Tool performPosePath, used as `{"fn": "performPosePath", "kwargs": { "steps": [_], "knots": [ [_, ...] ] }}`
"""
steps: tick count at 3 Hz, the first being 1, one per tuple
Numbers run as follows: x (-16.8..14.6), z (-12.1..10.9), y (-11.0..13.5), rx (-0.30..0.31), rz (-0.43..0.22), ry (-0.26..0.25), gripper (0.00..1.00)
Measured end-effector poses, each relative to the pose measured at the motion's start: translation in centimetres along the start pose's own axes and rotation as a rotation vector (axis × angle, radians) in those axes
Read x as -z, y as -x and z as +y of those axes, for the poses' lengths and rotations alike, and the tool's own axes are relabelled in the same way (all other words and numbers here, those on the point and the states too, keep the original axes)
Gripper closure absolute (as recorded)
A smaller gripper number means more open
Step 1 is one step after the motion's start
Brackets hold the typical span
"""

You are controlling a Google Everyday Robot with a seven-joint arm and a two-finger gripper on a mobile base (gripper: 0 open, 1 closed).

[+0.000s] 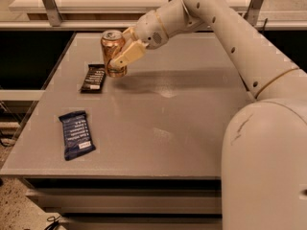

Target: Move orange can near rxbar chocolate

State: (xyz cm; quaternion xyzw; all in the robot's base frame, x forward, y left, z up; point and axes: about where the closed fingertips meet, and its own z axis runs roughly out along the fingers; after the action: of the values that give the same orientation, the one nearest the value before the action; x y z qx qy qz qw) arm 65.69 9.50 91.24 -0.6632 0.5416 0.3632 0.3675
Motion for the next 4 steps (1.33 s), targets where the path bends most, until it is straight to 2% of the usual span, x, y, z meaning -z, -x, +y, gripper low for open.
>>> {"fn": "performPosePath", "kwargs": {
  "steps": [1,2,4],
  "knots": [
    [-1.2,-0.6,-0.2,-0.005,-0.008,0.008,1.0],
    [-2.1,-1.0,-0.4,-0.018,-0.022,0.018,0.83],
    [-2.5,-1.1,-1.1,-0.042,-0.037,0.019,0.36]
  ]
}}
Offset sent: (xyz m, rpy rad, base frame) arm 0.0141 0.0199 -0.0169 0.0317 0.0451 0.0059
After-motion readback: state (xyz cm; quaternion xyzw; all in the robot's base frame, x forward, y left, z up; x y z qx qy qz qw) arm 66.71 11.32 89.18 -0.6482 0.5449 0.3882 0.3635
